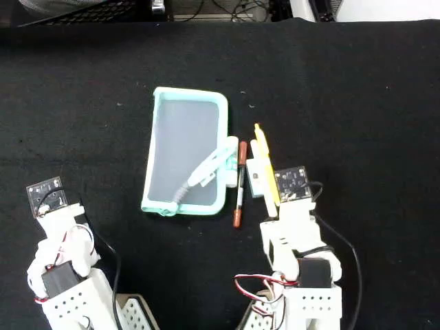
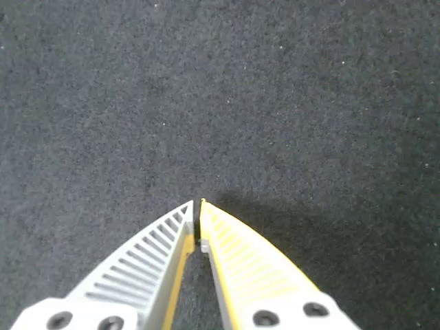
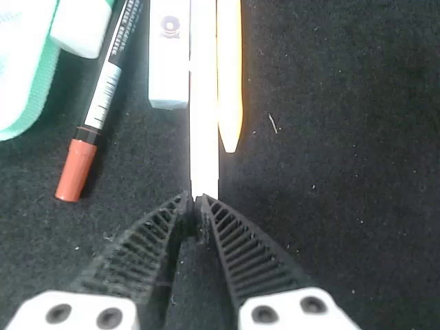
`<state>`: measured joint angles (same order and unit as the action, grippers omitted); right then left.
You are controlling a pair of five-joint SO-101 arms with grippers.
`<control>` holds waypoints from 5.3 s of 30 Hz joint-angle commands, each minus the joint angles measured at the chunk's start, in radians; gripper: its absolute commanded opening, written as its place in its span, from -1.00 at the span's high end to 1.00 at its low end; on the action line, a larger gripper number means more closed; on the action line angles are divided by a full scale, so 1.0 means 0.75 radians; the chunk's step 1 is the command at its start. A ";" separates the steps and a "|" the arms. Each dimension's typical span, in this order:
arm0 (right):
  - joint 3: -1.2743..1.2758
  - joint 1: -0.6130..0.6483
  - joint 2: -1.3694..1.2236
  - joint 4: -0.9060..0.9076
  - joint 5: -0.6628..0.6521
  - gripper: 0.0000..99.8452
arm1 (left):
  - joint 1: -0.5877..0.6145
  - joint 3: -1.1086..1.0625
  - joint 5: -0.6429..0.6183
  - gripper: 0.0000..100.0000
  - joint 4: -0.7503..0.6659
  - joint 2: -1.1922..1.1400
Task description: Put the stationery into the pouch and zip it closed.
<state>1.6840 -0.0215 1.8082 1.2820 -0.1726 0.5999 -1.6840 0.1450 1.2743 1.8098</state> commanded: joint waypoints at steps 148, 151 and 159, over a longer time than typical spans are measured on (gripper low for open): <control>-1.419 1.009 -2.370 -0.784 0.291 0.61 | -0.300 -0.019 0.006 0.93 -0.002 0.010; -1.499 1.007 -2.456 -0.624 0.280 0.61 | -0.298 -0.019 0.006 0.93 -0.002 0.010; -1.658 0.943 -2.386 -0.172 0.041 0.62 | -0.298 -0.019 0.006 0.93 -0.002 0.010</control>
<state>0.4856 0.7104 -0.0330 1.0625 -0.0299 0.3636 -1.6840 0.1450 1.2743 1.8098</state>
